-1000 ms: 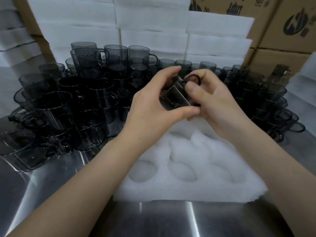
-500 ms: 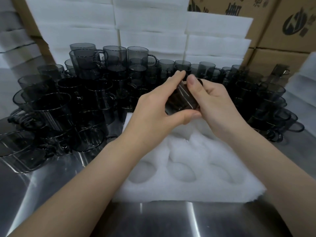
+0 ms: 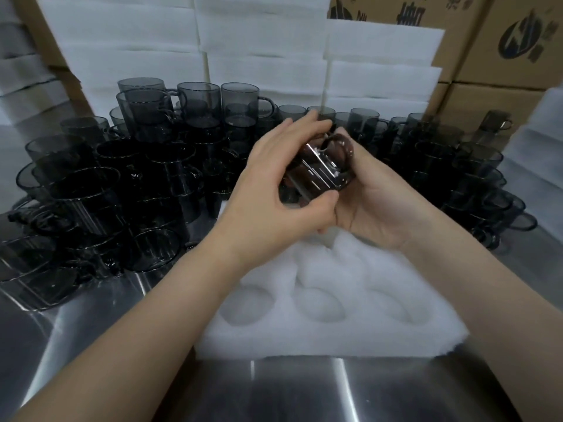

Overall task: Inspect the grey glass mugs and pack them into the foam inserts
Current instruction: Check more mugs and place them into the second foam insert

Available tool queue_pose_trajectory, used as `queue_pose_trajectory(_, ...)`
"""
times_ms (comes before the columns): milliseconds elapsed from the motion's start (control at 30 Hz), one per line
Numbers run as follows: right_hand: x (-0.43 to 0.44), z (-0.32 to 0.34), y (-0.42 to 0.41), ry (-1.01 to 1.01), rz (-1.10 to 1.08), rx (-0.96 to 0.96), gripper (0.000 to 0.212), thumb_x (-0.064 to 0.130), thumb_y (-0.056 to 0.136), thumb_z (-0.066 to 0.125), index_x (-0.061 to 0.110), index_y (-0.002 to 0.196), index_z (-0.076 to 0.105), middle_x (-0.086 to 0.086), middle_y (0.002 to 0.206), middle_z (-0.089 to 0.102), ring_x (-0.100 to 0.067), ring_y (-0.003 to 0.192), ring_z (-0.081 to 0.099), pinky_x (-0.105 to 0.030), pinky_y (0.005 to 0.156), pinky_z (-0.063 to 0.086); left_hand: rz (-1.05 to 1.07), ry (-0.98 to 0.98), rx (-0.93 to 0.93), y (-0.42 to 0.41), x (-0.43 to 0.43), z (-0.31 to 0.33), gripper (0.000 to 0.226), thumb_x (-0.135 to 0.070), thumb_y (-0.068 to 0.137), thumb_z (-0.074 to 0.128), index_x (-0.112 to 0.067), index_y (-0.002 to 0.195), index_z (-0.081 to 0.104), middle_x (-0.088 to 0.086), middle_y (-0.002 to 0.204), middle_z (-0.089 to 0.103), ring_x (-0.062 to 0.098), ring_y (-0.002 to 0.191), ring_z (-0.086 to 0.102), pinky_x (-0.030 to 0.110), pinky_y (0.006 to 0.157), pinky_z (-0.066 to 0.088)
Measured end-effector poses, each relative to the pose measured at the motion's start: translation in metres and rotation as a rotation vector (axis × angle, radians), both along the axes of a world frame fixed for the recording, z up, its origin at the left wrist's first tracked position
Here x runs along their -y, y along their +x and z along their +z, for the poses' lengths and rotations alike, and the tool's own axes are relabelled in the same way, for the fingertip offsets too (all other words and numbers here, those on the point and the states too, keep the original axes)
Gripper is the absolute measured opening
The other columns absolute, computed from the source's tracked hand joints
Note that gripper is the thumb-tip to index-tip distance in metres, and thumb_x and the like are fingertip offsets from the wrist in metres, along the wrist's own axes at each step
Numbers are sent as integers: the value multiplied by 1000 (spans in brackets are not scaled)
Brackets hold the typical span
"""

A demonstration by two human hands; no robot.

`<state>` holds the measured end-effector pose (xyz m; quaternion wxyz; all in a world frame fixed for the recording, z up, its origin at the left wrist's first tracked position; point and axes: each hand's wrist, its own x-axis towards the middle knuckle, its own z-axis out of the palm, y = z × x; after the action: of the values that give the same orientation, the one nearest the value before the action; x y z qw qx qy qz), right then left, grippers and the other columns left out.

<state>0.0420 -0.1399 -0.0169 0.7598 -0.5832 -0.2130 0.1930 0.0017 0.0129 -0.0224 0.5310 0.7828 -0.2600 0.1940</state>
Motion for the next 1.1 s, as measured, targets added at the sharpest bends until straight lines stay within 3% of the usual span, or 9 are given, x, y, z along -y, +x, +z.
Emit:
queue_pose_trajectory(167, -8, -3, -7, -107, -293, 291, 15, 45, 87, 57, 32, 80, 56, 6, 81, 56, -9, 72, 60, -29, 55, 52, 83, 37, -2, 0, 8, -1, 77, -23, 73, 82, -13, 140, 46, 1, 140, 54, 11, 131, 48, 35, 110, 39)
queue_pose_trajectory(267, -11, 1, -10, -69, -287, 287, 25, 45, 95, 44, 36, 76, 58, 11, 75, 63, -14, 67, 66, -44, 53, 57, 101, 64, 60, 0, 8, -3, 75, -18, 75, 82, -9, 140, 46, 6, 141, 53, 14, 131, 50, 36, 109, 40)
queue_pose_trajectory(367, -13, 2, -9, 6, -309, 223, 27, 44, 96, 40, 29, 82, 59, 3, 79, 64, -21, 68, 66, -52, 61, 53, 112, 77, 123, 0, 8, -2, 73, -19, 76, 81, -7, 139, 46, 8, 141, 53, 16, 131, 50, 36, 108, 41)
queue_pose_trajectory(500, -12, 3, -4, 142, -350, 80, 32, 34, 105, 36, 23, 103, 66, -5, 99, 67, -23, 85, 64, -42, 61, 55, 116, 114, 208, -2, 8, 0, 64, -20, 75, 77, -4, 131, 51, 1, 140, 53, 13, 127, 52, 34, 104, 44)
queue_pose_trajectory(600, -9, 3, -2, 182, -245, -58, 36, 34, 104, 36, 15, 122, 60, -11, 98, 65, -25, 78, 65, -38, 58, 55, 92, 129, 230, -2, 8, -1, 63, -18, 76, 77, -2, 130, 50, 6, 142, 51, 15, 133, 47, 35, 108, 42)
queue_pose_trajectory(833, -2, 2, -2, 200, -14, -175, 36, 28, 80, 49, 5, 102, 65, -8, 72, 66, -18, 60, 64, -24, 53, 54, -38, 133, 248, -3, 8, -4, 55, -17, 79, 76, -1, 124, 49, 7, 146, 45, 16, 140, 38, 38, 111, 39)
queue_pose_trajectory(933, 1, 1, 0, 196, -14, -150, 37, 33, 92, 45, 11, 86, 74, -8, 83, 70, -19, 73, 68, -29, 65, 55, -82, 38, 167, -2, 7, -3, 60, -16, 79, 75, -7, 130, 44, -1, 142, 45, 12, 135, 44, 33, 108, 42)
queue_pose_trajectory(1033, 2, 2, 2, 149, -39, -55, 61, 55, 98, 28, 11, 117, 65, -12, 112, 67, -26, 106, 63, -43, 96, 50, -64, -87, 70, 2, 3, -2, 63, -14, 78, 73, -15, 134, 44, -2, 143, 46, 5, 133, 44, 30, 109, 40)
queue_pose_trajectory(1100, -1, 2, 0, 64, -85, 51, 58, 53, 97, 33, 9, 126, 58, -16, 123, 60, -31, 117, 54, -55, 109, 34, -30, -101, 54, 5, 0, -3, 64, -14, 76, 72, -18, 134, 45, 2, 148, 42, 7, 138, 38, 36, 115, 34)
